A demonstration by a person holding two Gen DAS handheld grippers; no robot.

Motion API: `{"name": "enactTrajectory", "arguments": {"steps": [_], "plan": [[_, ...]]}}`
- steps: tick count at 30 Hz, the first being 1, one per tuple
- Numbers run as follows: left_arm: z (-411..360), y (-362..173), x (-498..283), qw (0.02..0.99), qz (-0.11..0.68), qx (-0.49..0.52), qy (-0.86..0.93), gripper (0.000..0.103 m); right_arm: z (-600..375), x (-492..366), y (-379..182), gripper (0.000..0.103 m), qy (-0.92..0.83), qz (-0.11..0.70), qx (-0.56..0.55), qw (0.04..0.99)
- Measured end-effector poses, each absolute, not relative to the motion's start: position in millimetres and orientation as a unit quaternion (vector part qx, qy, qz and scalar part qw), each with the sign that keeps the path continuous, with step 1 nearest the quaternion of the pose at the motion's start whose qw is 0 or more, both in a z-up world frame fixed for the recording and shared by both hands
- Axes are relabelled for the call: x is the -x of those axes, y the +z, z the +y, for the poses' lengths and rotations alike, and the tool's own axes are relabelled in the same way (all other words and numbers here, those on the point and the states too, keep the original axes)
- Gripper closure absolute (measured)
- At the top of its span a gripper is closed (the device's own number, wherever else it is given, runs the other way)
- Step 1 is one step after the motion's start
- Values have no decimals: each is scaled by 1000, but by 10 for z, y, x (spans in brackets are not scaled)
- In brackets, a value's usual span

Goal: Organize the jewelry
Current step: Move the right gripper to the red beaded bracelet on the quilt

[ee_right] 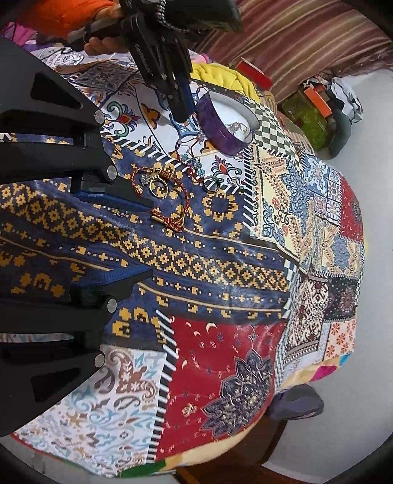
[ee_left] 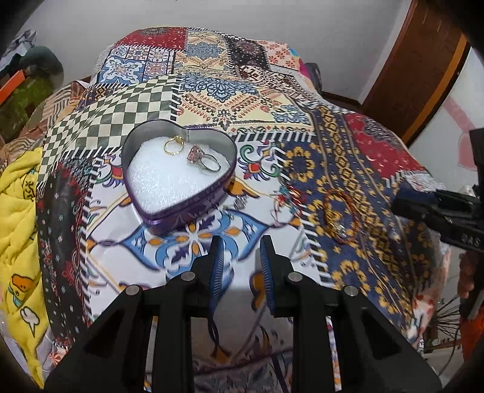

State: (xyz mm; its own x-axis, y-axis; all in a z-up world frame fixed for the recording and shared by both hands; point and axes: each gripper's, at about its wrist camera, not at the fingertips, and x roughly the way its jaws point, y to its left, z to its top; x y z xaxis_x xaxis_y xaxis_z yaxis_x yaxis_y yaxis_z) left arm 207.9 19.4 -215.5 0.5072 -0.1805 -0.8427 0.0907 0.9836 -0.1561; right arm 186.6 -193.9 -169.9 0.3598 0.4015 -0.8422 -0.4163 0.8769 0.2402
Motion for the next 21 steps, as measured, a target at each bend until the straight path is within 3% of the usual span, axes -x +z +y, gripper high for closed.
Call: {"name": "enactTrajectory", "arguments": {"steps": [17, 21], "plan": [[123, -2352, -2527, 868, 489, 32, -83, 80, -1685, -2157, -1976, 70, 274, 534, 15, 800], [108, -2369, -2533, 871, 484, 20, -78, 88, -1619, -2193, -1977, 70, 275, 530, 23, 802]]}}
